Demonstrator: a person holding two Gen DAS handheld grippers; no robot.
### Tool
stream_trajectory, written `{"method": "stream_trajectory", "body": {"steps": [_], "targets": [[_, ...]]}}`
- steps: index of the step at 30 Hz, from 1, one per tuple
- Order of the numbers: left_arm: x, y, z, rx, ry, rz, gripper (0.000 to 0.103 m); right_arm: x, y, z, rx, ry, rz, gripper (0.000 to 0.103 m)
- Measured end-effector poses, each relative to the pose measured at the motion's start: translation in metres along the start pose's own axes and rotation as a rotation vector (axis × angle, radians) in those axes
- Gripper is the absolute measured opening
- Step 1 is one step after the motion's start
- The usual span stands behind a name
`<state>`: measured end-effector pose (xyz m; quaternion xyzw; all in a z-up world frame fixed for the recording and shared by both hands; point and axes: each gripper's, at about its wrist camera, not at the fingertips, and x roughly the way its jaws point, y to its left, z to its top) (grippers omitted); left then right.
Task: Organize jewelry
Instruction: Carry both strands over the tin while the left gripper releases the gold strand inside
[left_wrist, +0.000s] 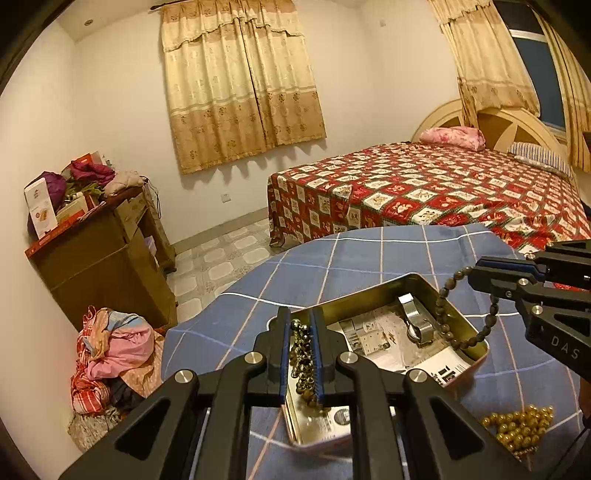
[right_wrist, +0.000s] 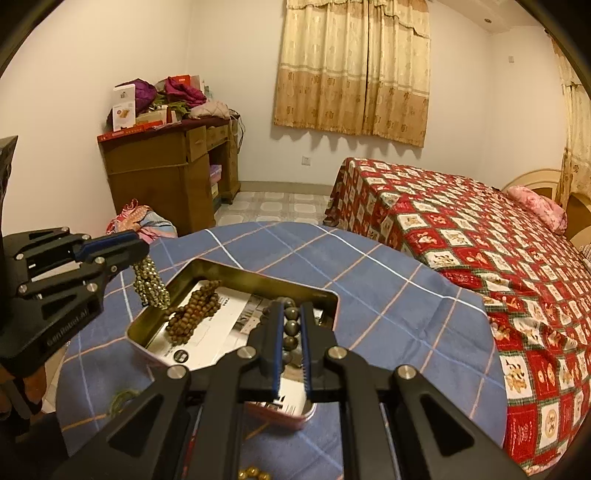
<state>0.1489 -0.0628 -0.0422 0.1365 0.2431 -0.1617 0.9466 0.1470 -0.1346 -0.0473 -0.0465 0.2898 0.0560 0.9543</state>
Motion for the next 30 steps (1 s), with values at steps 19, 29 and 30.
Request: {"method": "stream_trajectory", "body": {"steps": [19,29,30], "targets": [[0.052,-0.014,-0.005,0.063,0.082,0.019,0.010,0.049,-0.004,-0.003,-0.010,0.092,-0.002,0.011],[0.066,-0.014,-0.013,0.087,0.120,0.037,0.010,0.061,-0.008,-0.009,0.003,0.124,-0.004,0.011],[0.067,-0.014,-0.014,0.094,0.122,0.042,0.010,0.061,-0.007,-0.010,0.002,0.125,-0.006,0.011]]}}
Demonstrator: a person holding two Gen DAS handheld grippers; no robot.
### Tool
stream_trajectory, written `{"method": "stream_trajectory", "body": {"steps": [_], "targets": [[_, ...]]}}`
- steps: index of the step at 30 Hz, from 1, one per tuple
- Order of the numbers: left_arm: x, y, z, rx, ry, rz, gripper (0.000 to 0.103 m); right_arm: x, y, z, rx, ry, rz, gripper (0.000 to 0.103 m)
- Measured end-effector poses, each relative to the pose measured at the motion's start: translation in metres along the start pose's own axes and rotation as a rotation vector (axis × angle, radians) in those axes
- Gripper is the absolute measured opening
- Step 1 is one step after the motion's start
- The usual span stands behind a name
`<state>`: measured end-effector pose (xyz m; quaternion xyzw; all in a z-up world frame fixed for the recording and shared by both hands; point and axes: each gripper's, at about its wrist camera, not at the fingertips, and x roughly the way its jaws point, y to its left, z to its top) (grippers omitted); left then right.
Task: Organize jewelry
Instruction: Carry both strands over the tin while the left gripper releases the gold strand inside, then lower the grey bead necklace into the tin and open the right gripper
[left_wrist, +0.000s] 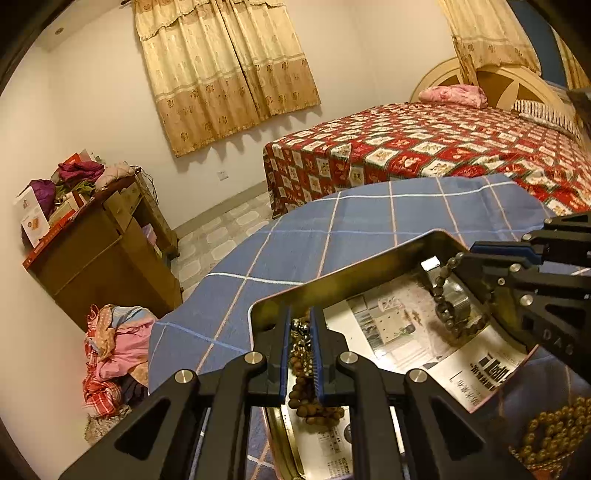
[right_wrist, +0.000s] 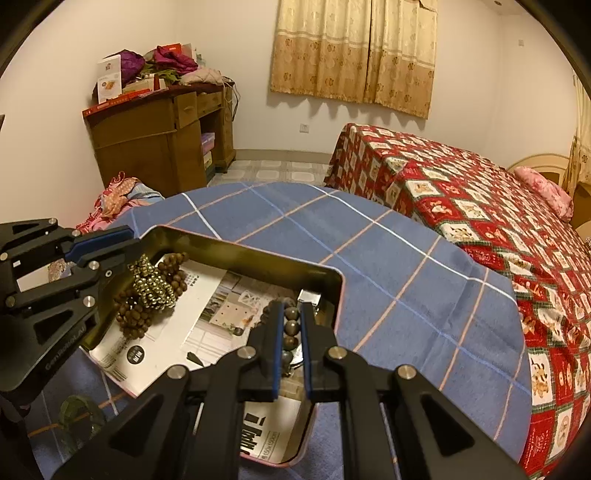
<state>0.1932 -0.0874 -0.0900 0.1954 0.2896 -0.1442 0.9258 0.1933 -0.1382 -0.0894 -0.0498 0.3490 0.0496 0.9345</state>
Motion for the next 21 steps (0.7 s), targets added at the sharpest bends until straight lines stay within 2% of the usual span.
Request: {"method": "stream_trajectory", "body": {"steps": [6,7,8,10,11,12,14,21], "targets": [[0.004,-0.002,-0.007,0.026,0.015,0.030,0.010,0.002,0.001,-0.003,-0.005,0.018,-0.019,0.013],[0.004,-0.003,-0.008,0.032,0.021,0.033,0.011,0.002,0.001,-0.004,-0.004,0.021,-0.019,0.015],[0.004,-0.003,-0.009,0.037,0.024,0.044,0.012,0.002,0.001,-0.005,-0.003,0.023,-0.021,0.021],[0.001,-0.002,-0.011,0.040,0.020,0.067,0.030,0.001,0.000,-0.007,0.001,0.023,-0.030,0.026],[-0.001,-0.001,-0.012,0.037,0.013,0.082,0.057,-0.001,-0.001,-0.008,0.009,0.022,-0.034,0.028],[-0.006,0.001,-0.013,0.030,-0.007,0.105,0.080,-0.002,-0.003,-0.009,0.017,0.019,-0.034,0.036],[-0.016,0.004,-0.014,0.021,-0.043,0.099,0.083,-0.008,-0.005,-0.011,0.028,0.010,-0.035,0.041],[-0.032,0.020,-0.019,-0.007,-0.041,0.133,0.083,-0.030,-0.011,-0.023,0.050,-0.004,-0.050,0.042]]}}
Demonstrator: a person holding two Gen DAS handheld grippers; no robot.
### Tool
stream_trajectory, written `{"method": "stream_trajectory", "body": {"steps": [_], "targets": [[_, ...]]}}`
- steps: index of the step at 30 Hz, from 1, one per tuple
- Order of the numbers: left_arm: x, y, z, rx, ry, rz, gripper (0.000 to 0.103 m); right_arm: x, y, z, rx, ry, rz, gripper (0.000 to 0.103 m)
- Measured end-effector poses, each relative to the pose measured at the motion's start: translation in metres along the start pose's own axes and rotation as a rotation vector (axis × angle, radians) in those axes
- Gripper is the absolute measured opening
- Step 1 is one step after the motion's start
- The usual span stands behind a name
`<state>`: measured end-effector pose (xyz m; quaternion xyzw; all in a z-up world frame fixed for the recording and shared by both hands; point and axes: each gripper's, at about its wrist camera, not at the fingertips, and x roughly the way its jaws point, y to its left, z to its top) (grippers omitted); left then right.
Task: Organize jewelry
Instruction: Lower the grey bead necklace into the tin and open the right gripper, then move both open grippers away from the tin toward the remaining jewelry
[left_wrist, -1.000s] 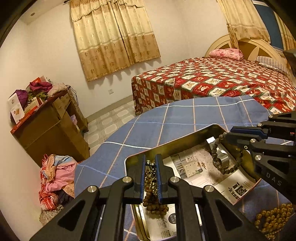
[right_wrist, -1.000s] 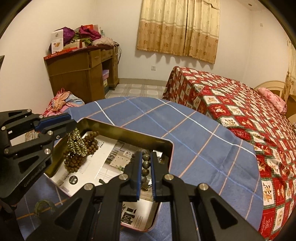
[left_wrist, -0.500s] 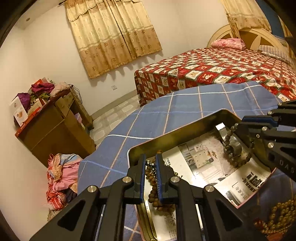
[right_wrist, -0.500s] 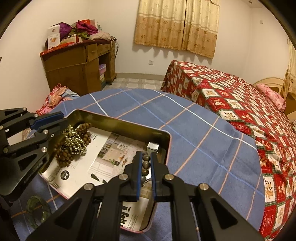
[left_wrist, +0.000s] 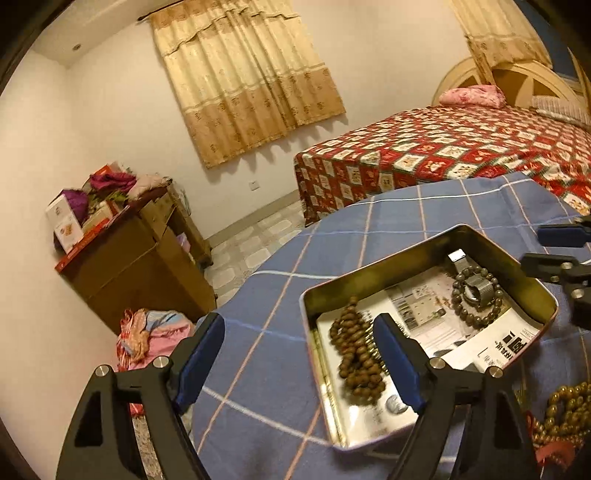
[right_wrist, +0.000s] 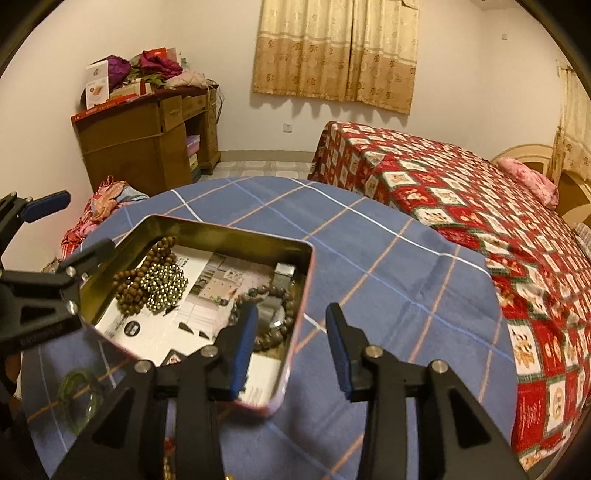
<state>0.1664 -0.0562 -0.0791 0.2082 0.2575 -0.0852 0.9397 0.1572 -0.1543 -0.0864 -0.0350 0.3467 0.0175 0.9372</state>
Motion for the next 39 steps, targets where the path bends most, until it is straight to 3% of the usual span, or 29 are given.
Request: {"method": "stream_trajectory", "body": {"steps": [11,20,29,39], "targets": [[-0.032,0.012,-0.044,-0.031,0.042,0.013,0.083,-0.025,-0.003,-0.028,0.007,-0.009,-0.013,0.047],[-0.056,-0.002,-0.077,-0.055,0.084,-0.046,0.083,-0.049,-0.019,-0.068,0.045,0.019,-0.045,0.050],[-0.050,-0.012,-0.089,-0.060,0.124,-0.047,0.083,-0.069,-0.018,-0.093,0.050,0.028,-0.044,0.052],[-0.041,-0.023,-0.097,-0.054,0.154,-0.062,0.083,-0.058,0.011,-0.108,-0.022,0.071,0.021,0.053]]}}
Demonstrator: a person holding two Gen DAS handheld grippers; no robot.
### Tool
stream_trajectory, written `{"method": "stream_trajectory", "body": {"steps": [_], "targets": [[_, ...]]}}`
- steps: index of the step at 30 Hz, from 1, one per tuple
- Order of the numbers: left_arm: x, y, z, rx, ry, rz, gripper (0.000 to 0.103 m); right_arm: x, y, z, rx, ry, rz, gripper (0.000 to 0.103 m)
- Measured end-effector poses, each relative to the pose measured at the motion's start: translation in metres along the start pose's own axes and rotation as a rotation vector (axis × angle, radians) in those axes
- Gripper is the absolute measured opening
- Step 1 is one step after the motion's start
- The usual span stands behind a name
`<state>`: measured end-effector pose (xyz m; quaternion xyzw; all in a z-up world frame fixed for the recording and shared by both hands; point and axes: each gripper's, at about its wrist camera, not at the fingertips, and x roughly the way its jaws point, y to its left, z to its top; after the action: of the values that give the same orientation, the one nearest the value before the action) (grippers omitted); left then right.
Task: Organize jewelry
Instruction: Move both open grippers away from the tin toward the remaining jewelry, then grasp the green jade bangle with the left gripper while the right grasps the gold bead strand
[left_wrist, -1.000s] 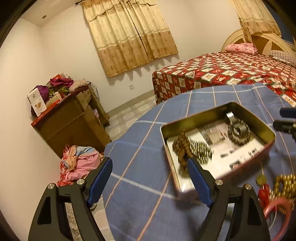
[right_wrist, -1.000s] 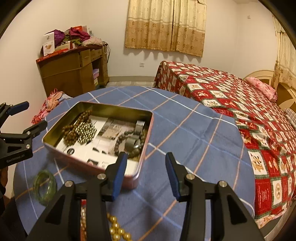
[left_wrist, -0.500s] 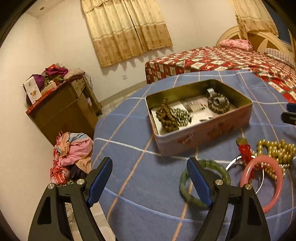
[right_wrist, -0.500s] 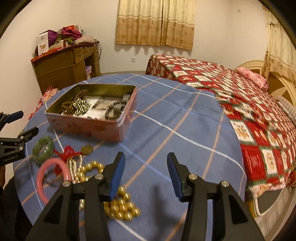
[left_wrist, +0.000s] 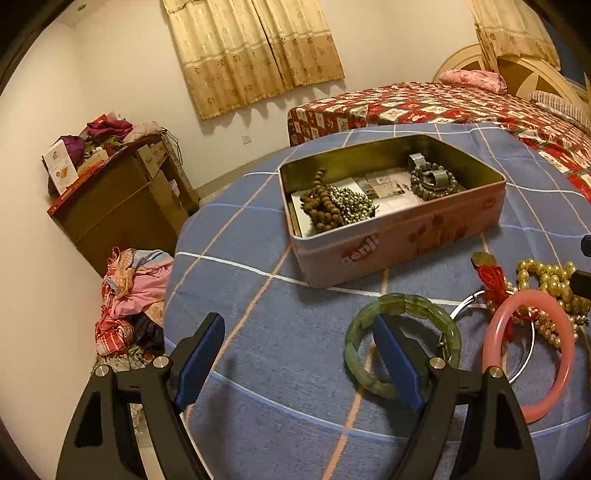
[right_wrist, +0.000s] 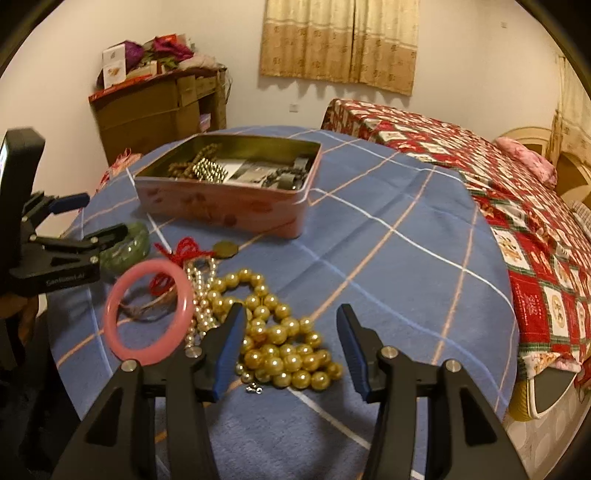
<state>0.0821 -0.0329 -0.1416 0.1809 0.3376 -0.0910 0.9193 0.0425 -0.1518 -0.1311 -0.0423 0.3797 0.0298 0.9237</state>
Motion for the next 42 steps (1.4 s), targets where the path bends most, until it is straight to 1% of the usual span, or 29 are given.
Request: {"method": "stream_trajectory", "body": {"steps": [3,6,8,10,13,15,18,20,22,23,24,25,26,27,31,33,34,36,37,38,39,40,42], "targets": [[0.006,-0.002,-0.002,0.010,0.009,0.010,0.083,0.004,-0.008,-0.002,0.020,0.007,-0.012,0.053],[0.010,0.001,-0.002,0.003,0.018,0.014,0.083,0.006,-0.015,-0.004,0.029,0.013,-0.053,0.054],[0.012,0.003,-0.002,0.004,0.021,0.025,0.083,0.006,-0.020,-0.004,0.045,0.016,-0.052,0.054],[0.013,0.005,-0.002,-0.005,0.027,0.020,0.083,0.005,-0.023,-0.004,0.049,0.020,-0.065,0.054],[0.013,0.009,-0.001,-0.023,0.027,0.014,0.083,-0.003,-0.027,-0.001,0.077,-0.005,-0.037,0.053],[0.012,0.009,-0.001,-0.024,0.026,0.004,0.083,-0.008,-0.024,0.000,0.063,-0.015,-0.026,0.053],[0.013,0.009,-0.002,-0.025,0.021,-0.002,0.083,-0.007,-0.019,-0.003,0.036,0.006,-0.017,0.054],[0.013,0.010,-0.002,-0.033,0.021,-0.009,0.083,-0.001,-0.018,-0.008,0.023,0.041,-0.004,0.054],[0.014,0.010,-0.002,-0.035,0.025,-0.013,0.083,0.000,-0.019,-0.011,0.009,0.031,-0.019,0.056],[0.014,0.010,-0.002,-0.035,0.027,-0.018,0.080,0.000,-0.021,-0.011,0.015,0.028,-0.019,0.057],[0.015,0.010,-0.001,-0.037,0.030,-0.031,0.072,0.001,-0.023,-0.011,0.027,0.029,-0.016,0.057],[0.016,0.008,-0.001,-0.040,0.042,-0.053,0.066,0.001,-0.025,-0.010,0.033,0.028,-0.018,0.057],[0.016,0.007,-0.001,-0.042,0.042,-0.066,0.058,0.002,-0.027,-0.010,0.043,0.025,-0.021,0.056],[0.015,0.005,0.000,-0.036,0.043,-0.072,0.053,0.003,-0.029,-0.010,0.050,0.023,-0.018,0.056],[0.015,0.000,0.001,-0.026,0.042,-0.088,0.045,0.003,-0.028,-0.010,0.043,0.008,-0.023,0.056],[0.015,-0.002,0.002,-0.024,0.045,-0.107,0.031,0.004,-0.030,-0.009,0.050,0.002,-0.035,0.056],[0.015,-0.003,0.002,-0.018,0.045,-0.110,0.027,0.005,-0.031,-0.009,0.054,-0.001,-0.038,0.056],[0.015,-0.005,0.002,-0.009,0.047,-0.123,0.012,0.005,-0.034,-0.010,0.063,-0.001,-0.022,0.056],[0.015,-0.006,0.001,-0.010,0.047,-0.125,0.010,0.005,-0.035,-0.010,0.065,0.002,-0.014,0.056],[0.014,-0.005,0.001,-0.011,0.046,-0.127,0.009,0.005,-0.036,-0.010,0.071,0.004,-0.002,0.051],[0.014,-0.005,0.000,-0.012,0.046,-0.129,0.008,0.005,-0.037,-0.010,0.079,0.005,0.021,0.039],[0.014,-0.004,0.000,-0.015,0.046,-0.130,0.007,0.005,-0.037,-0.010,0.079,0.007,0.029,0.037],[0.013,-0.001,-0.001,-0.023,0.043,-0.128,0.007,0.004,-0.032,-0.009,0.056,0.008,0.040,0.029]]}}
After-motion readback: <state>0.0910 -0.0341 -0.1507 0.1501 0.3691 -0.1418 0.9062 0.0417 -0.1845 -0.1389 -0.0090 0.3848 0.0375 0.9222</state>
